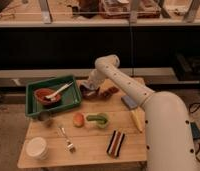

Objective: Place towel in purple bowl

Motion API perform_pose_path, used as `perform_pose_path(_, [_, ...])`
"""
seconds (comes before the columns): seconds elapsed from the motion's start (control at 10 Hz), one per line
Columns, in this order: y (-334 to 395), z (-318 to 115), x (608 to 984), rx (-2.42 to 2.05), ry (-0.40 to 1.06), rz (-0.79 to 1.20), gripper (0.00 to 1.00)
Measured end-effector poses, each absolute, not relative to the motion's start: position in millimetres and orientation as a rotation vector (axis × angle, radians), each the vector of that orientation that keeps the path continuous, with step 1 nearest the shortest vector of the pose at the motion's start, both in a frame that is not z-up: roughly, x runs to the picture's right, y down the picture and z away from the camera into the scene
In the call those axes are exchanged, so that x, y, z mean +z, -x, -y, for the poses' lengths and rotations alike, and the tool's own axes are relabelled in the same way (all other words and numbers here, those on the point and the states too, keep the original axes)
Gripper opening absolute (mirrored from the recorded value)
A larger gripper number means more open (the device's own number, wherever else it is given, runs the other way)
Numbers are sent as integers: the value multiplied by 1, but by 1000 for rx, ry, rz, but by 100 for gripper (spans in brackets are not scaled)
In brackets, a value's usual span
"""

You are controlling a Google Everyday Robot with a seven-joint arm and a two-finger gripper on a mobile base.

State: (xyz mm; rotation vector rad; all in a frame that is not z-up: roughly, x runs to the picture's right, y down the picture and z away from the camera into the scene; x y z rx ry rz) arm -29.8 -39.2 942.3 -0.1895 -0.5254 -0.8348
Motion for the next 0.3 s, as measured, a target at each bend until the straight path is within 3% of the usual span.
perform_pose_path(0.3, [24,44,932,-821,186,560,80])
